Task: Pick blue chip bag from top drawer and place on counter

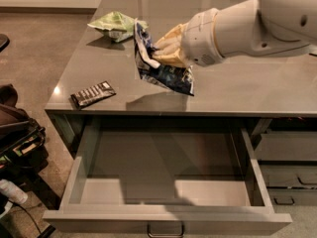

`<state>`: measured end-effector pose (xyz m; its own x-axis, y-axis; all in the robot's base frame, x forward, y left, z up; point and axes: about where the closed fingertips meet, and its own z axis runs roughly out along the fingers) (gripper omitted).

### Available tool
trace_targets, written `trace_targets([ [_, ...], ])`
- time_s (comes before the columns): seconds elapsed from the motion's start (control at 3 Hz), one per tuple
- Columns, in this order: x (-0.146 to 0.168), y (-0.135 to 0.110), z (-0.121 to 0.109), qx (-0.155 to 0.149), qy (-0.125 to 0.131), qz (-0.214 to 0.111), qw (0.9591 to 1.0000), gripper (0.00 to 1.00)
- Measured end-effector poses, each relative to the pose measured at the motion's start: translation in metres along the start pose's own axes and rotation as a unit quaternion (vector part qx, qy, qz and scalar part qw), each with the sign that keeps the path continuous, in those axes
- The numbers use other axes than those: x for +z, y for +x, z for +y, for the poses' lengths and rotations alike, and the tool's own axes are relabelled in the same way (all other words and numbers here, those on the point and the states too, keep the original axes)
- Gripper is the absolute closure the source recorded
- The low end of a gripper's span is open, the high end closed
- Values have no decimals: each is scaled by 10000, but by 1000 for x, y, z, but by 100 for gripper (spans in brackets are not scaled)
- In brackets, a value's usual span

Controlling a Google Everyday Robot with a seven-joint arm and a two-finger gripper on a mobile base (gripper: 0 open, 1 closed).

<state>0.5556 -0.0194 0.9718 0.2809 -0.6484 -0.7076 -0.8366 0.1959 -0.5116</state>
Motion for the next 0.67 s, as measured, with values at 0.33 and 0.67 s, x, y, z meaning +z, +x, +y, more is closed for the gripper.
trace_targets([
  [0.33,19,18,-6,184,-77,-99,9998,100],
  [0.67,22,22,-6,219,-101,-106,9997,84],
])
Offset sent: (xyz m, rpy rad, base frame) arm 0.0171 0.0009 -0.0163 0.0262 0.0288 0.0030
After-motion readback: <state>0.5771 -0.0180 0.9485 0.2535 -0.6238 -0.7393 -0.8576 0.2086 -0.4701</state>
